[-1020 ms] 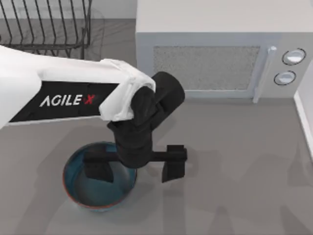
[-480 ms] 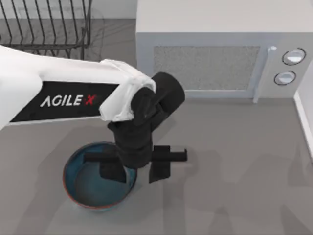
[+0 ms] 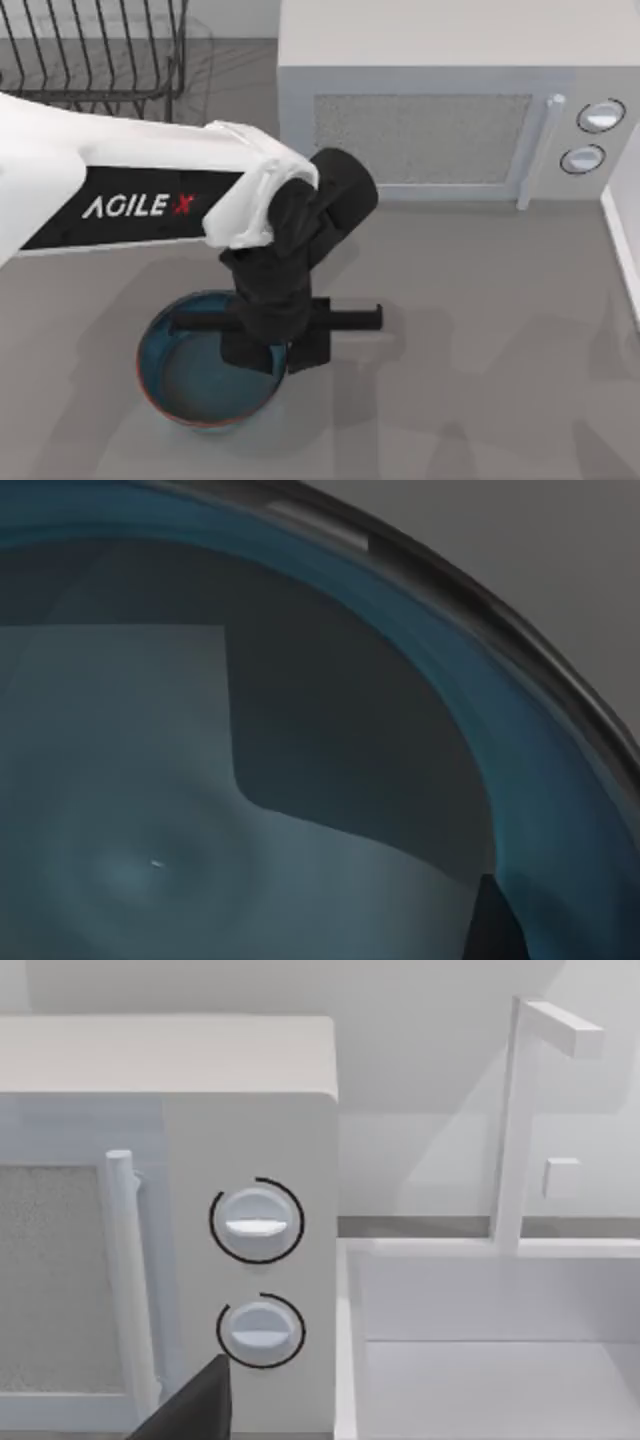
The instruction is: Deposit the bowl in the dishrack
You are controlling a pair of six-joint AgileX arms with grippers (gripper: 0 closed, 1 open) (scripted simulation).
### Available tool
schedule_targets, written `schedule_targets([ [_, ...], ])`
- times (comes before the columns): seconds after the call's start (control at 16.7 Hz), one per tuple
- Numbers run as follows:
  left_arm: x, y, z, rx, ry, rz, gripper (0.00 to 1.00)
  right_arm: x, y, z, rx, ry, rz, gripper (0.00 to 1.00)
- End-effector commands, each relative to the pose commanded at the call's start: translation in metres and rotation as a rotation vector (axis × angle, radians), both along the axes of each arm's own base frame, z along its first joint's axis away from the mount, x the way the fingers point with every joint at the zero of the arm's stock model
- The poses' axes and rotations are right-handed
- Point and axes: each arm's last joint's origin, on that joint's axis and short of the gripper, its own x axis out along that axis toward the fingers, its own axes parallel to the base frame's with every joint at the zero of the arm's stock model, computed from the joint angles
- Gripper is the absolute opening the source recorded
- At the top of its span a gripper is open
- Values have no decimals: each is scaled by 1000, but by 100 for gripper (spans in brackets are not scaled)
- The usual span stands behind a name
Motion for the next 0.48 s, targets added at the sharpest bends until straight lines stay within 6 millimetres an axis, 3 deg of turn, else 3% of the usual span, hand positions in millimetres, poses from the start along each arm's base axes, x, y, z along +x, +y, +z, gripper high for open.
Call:
schedule_targets([
  [0.48, 2, -4, 9, 0, 0, -4, 0, 0, 0, 0, 0, 0, 0, 100],
])
